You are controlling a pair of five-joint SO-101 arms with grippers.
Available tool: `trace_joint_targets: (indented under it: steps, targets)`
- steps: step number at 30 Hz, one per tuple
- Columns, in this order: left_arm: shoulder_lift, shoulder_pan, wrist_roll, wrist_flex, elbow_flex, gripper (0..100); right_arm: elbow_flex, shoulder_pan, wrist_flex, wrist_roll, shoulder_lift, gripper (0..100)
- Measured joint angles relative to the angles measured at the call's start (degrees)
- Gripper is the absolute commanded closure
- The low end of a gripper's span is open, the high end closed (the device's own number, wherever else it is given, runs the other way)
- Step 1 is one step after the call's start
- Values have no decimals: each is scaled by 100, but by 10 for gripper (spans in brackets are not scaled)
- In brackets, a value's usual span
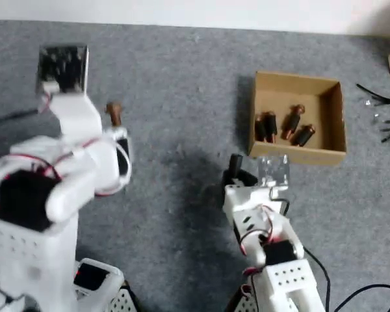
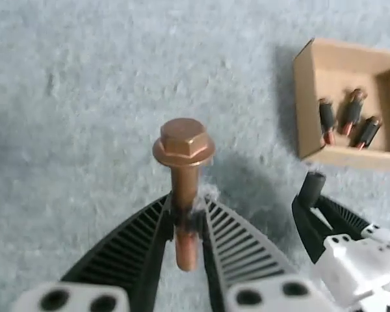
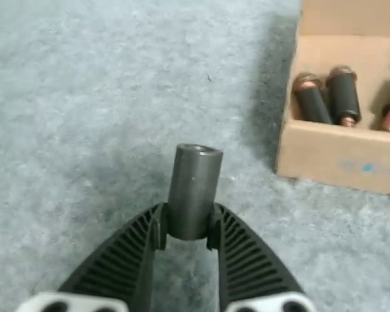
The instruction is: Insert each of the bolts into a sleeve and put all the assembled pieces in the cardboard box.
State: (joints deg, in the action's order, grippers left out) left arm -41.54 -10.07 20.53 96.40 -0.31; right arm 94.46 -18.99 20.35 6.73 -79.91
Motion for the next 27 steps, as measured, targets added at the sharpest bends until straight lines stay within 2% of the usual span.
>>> trace_joint_targets:
  steps: [5, 8, 15, 19, 22, 27]
  targets:
    - [-1248, -9, 0, -1292, 2444, 996, 141, -369, 149, 0, -1327, 995]
    - [-1960, 0, 0, -2409, 3886, 996, 141, -492, 290, 0, -2066, 995]
    - [-3341, -62, -1046, -5916, 6919, 996, 141, -897, 721, 0, -2356, 995]
    - [-4132, -220, -1301, -7543, 7833, 996, 141, -1266, 844, -484, -2356, 995]
    - [-4738, -466, -1336, -7965, 7903, 996, 141, -1618, 1064, -835, -2356, 995]
    - [-5292, -1116, -1336, -7982, 8097, 996, 141, -1846, 1178, -1037, -2356, 995]
